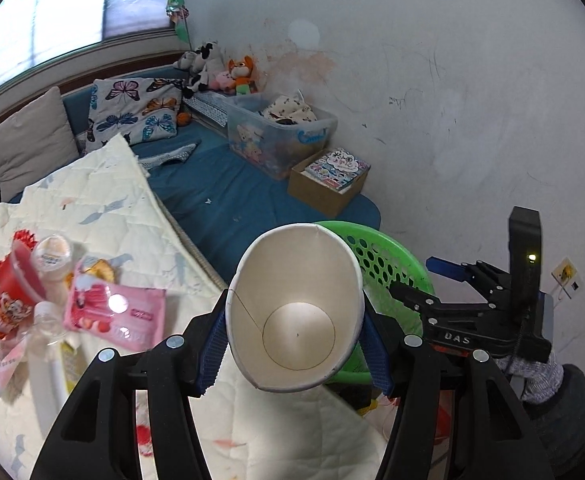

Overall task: Collect trash
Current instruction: 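Carry the milk carton to the green basket and release it with the right gripper, then drop the paper cup into the green basket by opening the left gripper, then move both grippers back to the table and close the right gripper on the crumpled paper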

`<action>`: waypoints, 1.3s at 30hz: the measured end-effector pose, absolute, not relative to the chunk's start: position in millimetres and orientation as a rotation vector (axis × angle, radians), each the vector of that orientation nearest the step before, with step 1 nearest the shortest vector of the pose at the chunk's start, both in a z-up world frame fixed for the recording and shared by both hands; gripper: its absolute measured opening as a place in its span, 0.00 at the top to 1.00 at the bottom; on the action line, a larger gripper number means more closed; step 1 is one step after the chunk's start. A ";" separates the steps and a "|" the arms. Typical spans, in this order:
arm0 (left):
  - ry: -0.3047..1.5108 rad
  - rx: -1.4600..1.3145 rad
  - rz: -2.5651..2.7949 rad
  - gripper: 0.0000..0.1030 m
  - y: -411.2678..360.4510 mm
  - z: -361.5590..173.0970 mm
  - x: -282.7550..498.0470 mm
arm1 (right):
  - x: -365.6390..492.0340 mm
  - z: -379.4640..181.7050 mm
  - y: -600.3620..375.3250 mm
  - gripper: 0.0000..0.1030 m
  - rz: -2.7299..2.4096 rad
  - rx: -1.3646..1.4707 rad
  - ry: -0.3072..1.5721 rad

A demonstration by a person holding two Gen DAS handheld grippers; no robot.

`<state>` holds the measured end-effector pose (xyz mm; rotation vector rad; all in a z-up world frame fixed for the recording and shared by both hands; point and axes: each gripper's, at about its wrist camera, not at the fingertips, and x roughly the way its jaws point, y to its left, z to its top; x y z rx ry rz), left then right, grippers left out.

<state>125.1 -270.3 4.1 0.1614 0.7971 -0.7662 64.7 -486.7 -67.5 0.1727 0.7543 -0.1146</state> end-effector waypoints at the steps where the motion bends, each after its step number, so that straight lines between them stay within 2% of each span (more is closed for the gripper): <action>1: 0.801 0.167 -0.767 0.44 -276.0 1.9 127.0 | 62.2 -66.7 -487.5 0.23 -0.116 0.171 0.751; 20: 0.910 0.210 -0.805 0.38 -344.6 -43.2 136.2 | -2.7 -47.9 -474.9 0.21 -0.059 0.185 0.676; 22: 0.913 0.204 -0.813 0.36 -344.4 -44.3 135.4 | -5.0 -48.0 -475.6 0.21 -0.059 0.191 0.673; 24: 0.905 0.205 -0.815 0.29 -345.1 -44.0 133.1 | -6.6 -47.7 -476.0 0.21 -0.062 0.193 0.671; 31: 0.875 0.179 -0.815 0.28 -336.0 -34.5 127.9 | -10.6 -45.5 -474.2 0.21 -0.062 0.216 0.660; 39: 0.816 0.182 -0.751 0.28 -289.1 -15.1 112.7 | -9.4 -40.3 -448.9 0.21 -0.002 0.201 0.654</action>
